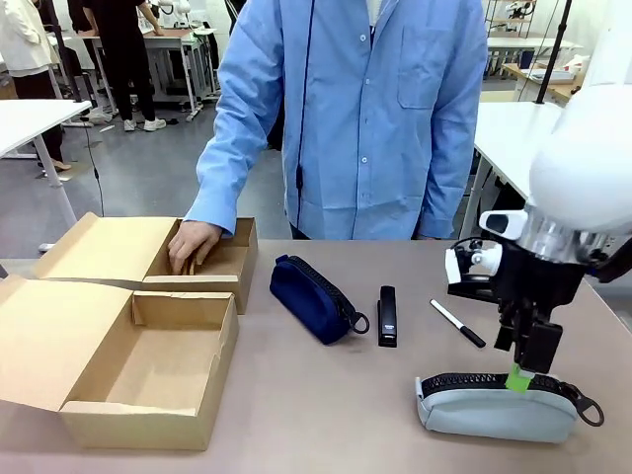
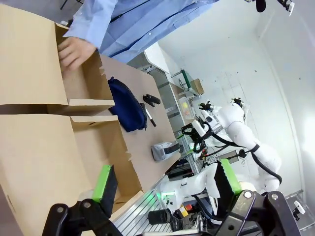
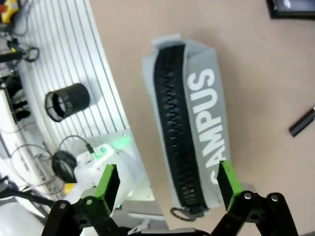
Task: Place items inside the box.
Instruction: Pick up a Pencil pouch or Stapler and place it inside the Mailer Box closest to the robot.
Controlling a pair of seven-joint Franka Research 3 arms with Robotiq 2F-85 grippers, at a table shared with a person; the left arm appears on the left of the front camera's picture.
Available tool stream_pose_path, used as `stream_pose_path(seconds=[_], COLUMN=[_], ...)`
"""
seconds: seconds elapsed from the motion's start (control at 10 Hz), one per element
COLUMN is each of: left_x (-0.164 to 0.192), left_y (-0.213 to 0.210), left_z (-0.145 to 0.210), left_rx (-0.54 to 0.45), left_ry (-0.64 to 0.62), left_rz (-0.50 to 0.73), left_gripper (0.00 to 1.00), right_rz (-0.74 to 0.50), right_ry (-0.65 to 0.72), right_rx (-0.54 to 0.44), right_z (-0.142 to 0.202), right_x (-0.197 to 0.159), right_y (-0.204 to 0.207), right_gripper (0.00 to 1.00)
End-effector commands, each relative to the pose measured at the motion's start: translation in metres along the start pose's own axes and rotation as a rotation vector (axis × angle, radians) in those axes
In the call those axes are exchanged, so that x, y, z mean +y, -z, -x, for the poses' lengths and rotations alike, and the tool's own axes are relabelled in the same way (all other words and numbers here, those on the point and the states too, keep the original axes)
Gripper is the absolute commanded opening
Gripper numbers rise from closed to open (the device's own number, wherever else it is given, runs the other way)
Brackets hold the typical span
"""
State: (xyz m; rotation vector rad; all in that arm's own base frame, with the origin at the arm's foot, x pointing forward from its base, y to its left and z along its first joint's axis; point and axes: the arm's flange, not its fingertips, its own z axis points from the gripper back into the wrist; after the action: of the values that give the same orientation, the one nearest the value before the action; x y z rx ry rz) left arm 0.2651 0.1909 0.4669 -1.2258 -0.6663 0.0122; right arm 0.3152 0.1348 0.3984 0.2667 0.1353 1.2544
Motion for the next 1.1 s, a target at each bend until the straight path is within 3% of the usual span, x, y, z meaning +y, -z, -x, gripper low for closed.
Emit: stream_pose_path(seconds=[0.0, 0.4, 0.9, 1.0], left_x=[-0.001, -0.001, -0.001, -0.001], left_y=[0.000, 0.000, 0.000, 0.000], left_z=[0.000, 0.000, 0.000, 0.000], left_rx=[-0.014, -0.014, -0.014, -0.014], left_ry=[0.024, 0.024, 0.024, 0.024], left_rz=[0.022, 0.022, 0.022, 0.022], left_gripper=[1.00, 1.00, 1.00, 1.00], right_rz=[-0.009, -0.057, -0.080, -0.098], right_ry=[-0.050, -0.105, -0.103, -0.132], right_rx=[0.028, 0.104, 0.161, 0.182], right_z=[0.004, -0.008, -0.012, -0.012], right_x=[-0.004, -0.004, -0.005, -0.003], right_y=[0.036, 0.078, 0.083, 0.082], right_gripper=[1.00, 1.00, 1.00, 0.42])
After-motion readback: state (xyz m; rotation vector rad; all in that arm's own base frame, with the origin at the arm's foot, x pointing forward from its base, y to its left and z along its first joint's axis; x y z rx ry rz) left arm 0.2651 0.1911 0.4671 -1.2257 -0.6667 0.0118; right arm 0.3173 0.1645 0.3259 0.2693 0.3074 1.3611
